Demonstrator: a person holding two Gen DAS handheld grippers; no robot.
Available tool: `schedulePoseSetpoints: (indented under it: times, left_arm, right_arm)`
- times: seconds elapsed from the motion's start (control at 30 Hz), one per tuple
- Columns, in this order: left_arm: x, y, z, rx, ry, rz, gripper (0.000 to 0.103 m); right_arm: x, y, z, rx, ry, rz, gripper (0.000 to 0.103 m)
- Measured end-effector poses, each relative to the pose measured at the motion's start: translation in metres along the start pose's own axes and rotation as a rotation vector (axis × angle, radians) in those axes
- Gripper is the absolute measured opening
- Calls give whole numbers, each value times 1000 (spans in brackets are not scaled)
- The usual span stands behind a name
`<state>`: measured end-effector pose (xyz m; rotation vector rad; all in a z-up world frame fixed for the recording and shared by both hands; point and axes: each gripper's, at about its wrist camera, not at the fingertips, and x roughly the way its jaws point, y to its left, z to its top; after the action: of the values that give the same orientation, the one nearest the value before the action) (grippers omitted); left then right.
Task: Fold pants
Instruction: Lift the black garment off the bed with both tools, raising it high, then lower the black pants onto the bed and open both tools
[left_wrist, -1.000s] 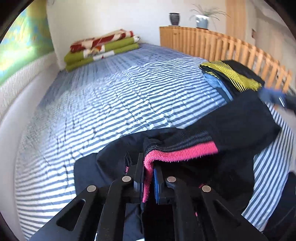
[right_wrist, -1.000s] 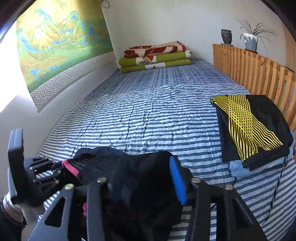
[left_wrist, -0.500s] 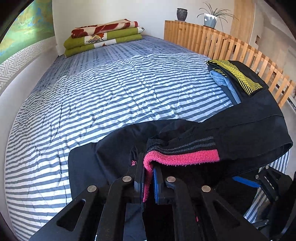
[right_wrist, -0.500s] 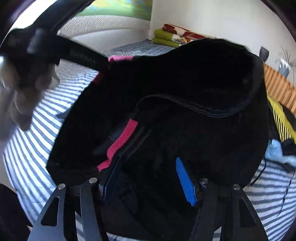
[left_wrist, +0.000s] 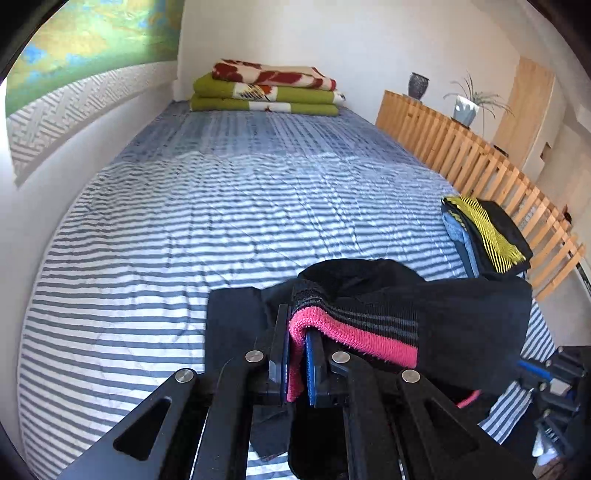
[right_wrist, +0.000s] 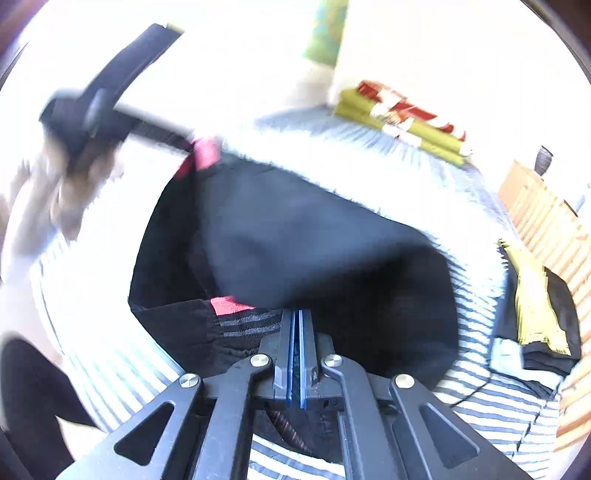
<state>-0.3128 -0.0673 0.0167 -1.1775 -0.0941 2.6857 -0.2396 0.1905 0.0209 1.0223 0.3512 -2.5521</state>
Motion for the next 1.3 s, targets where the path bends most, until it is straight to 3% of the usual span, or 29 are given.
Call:
schedulePoseSetpoints:
  times: [0.2,0.47,0.63,0.8,0.93,1.03,1.13,1.3]
  left_arm:
    - [-145,19,35,-40,-182,128,6]
    - [-339,24,61,-66,-406,313,6]
    - [-427,23,62,-61,-495,400,7]
    - [-469,6,74,4,-516,459,7]
    - [-457,-12,91,49,-487,480,7]
    - [-406,-12,117,60,-423,469,7]
    - [-316,-3,140,67,-311,446,7]
    - [-113,20,168,61,-91,398,7]
  right_arm:
    - [-111,-31,59,117,-223,-19,1]
    - [-257,-10,122,107,-491,-9,1]
    - [-321,21,150,92,-616,26,1]
    - [-361,18,160,108,-692,57,1]
    - [-364,8,164,122,-695,31,1]
    - [-336,-15,173,153,-657,19,1]
    - [-275,-40,180,192,-575,-5,1]
    - [-125,-97,188,301,-368,-73,1]
